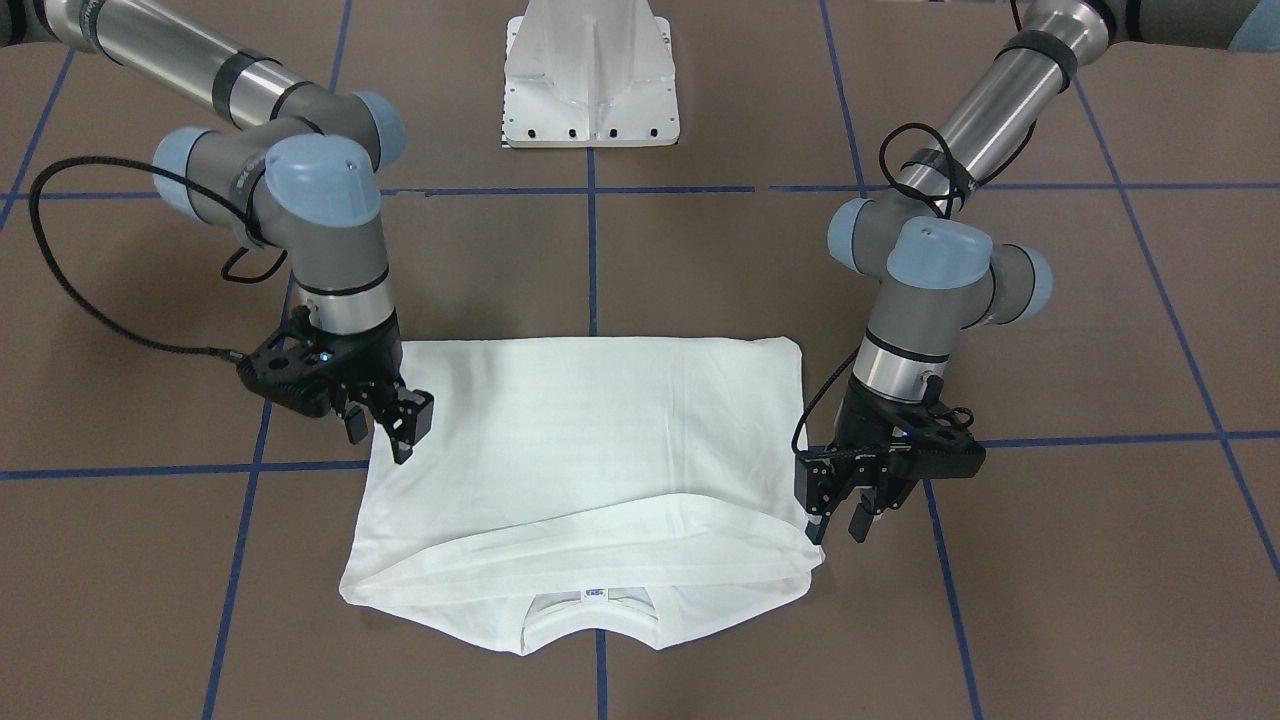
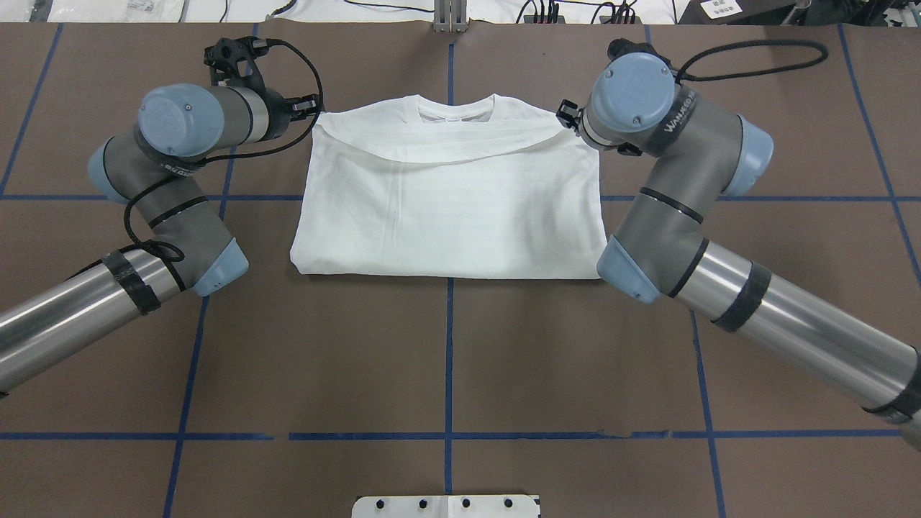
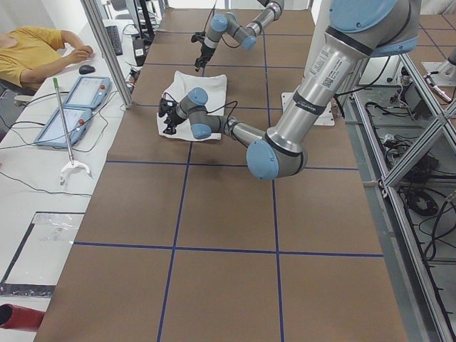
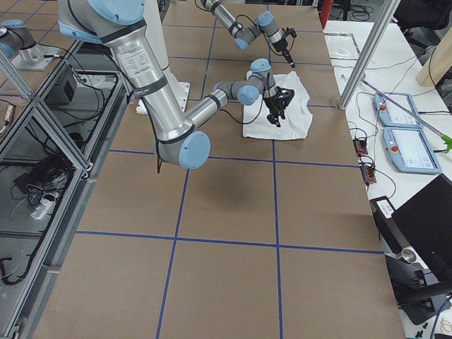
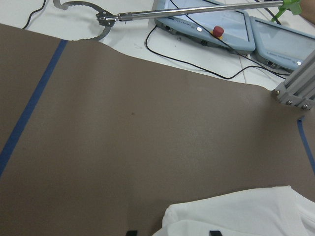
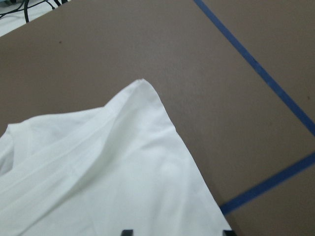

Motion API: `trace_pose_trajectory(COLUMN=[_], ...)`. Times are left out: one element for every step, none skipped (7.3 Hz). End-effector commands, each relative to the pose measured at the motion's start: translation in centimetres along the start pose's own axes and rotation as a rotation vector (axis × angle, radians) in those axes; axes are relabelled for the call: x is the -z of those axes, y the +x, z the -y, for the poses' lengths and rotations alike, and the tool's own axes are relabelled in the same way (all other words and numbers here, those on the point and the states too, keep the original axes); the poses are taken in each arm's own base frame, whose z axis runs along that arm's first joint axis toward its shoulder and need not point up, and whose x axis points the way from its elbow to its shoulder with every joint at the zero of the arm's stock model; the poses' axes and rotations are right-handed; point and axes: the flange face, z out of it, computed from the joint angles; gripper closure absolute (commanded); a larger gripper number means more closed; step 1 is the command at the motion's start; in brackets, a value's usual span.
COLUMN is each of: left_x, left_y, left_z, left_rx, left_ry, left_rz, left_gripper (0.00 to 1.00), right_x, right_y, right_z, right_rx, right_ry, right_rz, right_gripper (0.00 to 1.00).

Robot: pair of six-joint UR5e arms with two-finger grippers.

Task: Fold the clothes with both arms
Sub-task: 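Move the right gripper to the folded shirt's corner nearest the robot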

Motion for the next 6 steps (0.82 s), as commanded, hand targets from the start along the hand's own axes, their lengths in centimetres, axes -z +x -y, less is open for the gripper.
trace_pose_trajectory(left_x=[0.0,0.1,0.1,0.1,0.1,0.1], left_y=[-0.1,0.0,0.1,0.1,0.1,0.2], left_z=[0.0,0.0,-0.1,-0.1,-0.1,0.0], left_rx=[0.0,0.0,-0.001,-0.001,-0.001,0.001], left_ry=[0.002,0.002,0.001,0.001,0.001,0.003], left_rz=[0.0,-0.001,-0.003,-0.003,-0.003,-0.004], left_gripper=[0.42,0.42,0.41,0.4,0.4,0.4], right_x=[1.4,1.9,0.6,-0.6,-1.1,-1.0], right_y=[2.6,3.1,4.7,7.0,7.1,6.8], right_z=[-5.3,-5.3,-5.4,-5.4,-5.6,-6.0], right_rx=[-0.173,-0.229,-0.24,-0.235,-0.235,-0.226], right_ry=[-0.062,-0.064,-0.047,-0.031,-0.026,-0.032], right_rz=[0.009,0.013,-0.021,-0.056,-0.065,-0.06], right_gripper=[0.02,0.03,0.06,0.11,0.15,0.16])
